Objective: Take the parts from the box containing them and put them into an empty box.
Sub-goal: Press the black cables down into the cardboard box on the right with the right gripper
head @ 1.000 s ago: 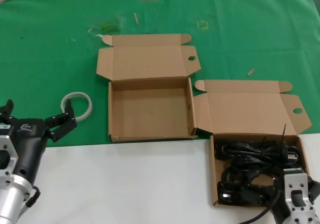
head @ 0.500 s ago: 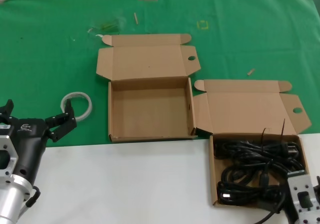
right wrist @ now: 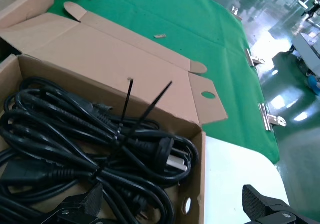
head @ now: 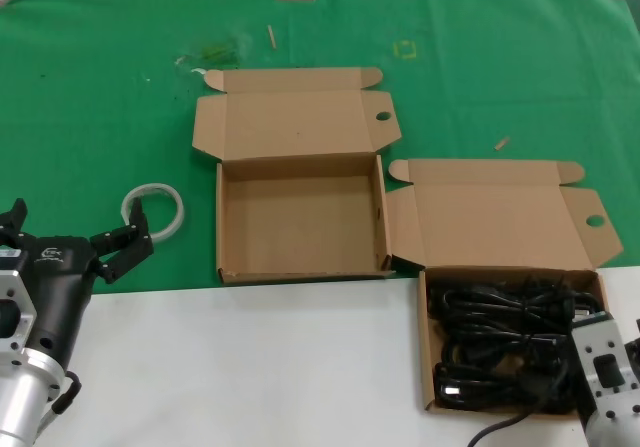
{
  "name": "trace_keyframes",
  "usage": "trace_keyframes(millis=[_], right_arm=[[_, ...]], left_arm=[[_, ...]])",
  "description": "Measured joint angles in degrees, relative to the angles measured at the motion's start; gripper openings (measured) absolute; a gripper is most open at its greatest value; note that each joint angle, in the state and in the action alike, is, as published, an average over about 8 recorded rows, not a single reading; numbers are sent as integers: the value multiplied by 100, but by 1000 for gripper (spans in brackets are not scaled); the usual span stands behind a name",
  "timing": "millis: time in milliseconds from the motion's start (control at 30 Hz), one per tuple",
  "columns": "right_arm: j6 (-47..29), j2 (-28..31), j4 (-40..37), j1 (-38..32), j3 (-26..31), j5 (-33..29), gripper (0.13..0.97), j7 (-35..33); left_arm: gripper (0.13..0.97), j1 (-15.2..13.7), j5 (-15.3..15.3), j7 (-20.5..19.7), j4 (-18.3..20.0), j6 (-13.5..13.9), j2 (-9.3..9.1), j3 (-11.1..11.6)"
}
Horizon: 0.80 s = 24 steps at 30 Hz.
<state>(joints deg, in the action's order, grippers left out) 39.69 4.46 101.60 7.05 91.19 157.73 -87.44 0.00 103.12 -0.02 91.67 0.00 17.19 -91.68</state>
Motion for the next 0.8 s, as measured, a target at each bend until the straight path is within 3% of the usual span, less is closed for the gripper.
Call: trace_keyframes(millis=[633,800], right_arm=[[-237,0,-499,-278,171,0,959,8],[-252,0,-552,-268,163,0,920,-8]], left_arm=[[966,0,0,0,0,0,0,0],[966,0,0,0,0,0,0,0]])
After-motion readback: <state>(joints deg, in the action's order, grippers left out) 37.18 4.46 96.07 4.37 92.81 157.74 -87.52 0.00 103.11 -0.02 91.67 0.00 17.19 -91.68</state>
